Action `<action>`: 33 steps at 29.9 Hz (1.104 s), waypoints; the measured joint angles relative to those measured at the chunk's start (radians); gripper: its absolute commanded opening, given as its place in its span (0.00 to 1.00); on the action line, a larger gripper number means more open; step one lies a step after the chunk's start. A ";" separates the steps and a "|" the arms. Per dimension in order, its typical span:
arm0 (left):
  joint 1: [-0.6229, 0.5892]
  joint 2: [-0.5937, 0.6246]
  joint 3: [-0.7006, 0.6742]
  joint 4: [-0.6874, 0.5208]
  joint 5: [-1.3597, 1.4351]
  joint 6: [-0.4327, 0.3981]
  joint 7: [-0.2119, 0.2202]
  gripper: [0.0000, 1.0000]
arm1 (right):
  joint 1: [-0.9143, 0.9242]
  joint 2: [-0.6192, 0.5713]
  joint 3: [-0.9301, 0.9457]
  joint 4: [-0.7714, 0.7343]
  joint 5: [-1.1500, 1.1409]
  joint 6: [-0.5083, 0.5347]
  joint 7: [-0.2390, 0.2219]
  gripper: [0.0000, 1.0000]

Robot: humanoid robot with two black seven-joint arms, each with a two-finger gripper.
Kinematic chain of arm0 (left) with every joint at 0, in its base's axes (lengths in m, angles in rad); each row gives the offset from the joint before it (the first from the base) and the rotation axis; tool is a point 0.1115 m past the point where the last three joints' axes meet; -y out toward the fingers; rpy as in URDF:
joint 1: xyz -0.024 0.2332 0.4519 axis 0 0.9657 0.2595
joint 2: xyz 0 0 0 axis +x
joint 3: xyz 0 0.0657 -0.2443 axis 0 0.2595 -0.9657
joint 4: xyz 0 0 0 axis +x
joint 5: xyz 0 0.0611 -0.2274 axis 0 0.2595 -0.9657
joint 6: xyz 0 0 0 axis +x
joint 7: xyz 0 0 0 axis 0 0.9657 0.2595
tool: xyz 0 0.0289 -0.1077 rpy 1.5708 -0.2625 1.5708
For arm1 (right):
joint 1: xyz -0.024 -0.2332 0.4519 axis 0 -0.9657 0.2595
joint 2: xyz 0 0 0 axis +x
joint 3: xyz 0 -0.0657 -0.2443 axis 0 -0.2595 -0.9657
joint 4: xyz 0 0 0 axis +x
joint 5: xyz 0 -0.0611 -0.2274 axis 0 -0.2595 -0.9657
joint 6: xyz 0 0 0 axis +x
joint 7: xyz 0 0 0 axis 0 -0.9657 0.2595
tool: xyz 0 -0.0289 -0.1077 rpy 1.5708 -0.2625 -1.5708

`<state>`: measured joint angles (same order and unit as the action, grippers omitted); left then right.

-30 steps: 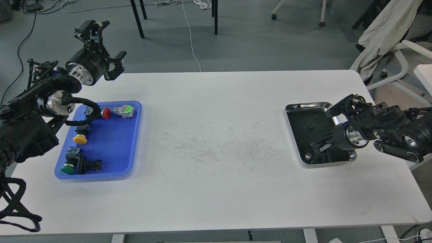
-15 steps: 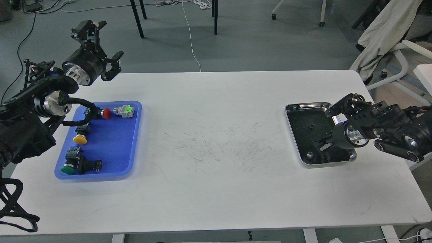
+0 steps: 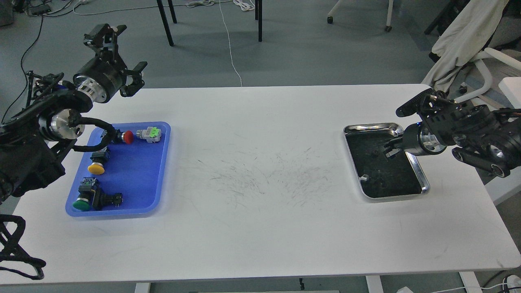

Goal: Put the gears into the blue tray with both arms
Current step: 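Lift the black part and carry it toward the table centre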

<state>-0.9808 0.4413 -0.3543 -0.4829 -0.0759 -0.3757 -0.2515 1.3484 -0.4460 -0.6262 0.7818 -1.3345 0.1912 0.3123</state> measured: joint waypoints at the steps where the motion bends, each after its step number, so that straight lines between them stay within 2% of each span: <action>1: 0.000 0.003 0.000 -0.002 0.000 0.000 0.000 0.99 | 0.014 0.010 0.010 -0.001 0.000 -0.002 0.000 0.01; 17: 0.003 0.050 0.000 -0.007 0.000 -0.003 0.003 0.99 | 0.135 0.252 0.080 0.009 0.009 -0.140 0.001 0.01; 25: 0.004 0.065 -0.001 -0.009 0.000 -0.005 0.003 0.99 | 0.120 0.335 0.115 0.066 0.012 -0.336 0.020 0.01; 33: 0.005 0.076 0.000 -0.010 -0.001 -0.005 0.003 0.99 | 0.077 0.418 0.118 0.069 0.007 -0.459 0.039 0.01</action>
<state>-0.9756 0.5175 -0.3544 -0.4925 -0.0768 -0.3805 -0.2489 1.4250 -0.0281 -0.5082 0.8508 -1.3272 -0.2674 0.3509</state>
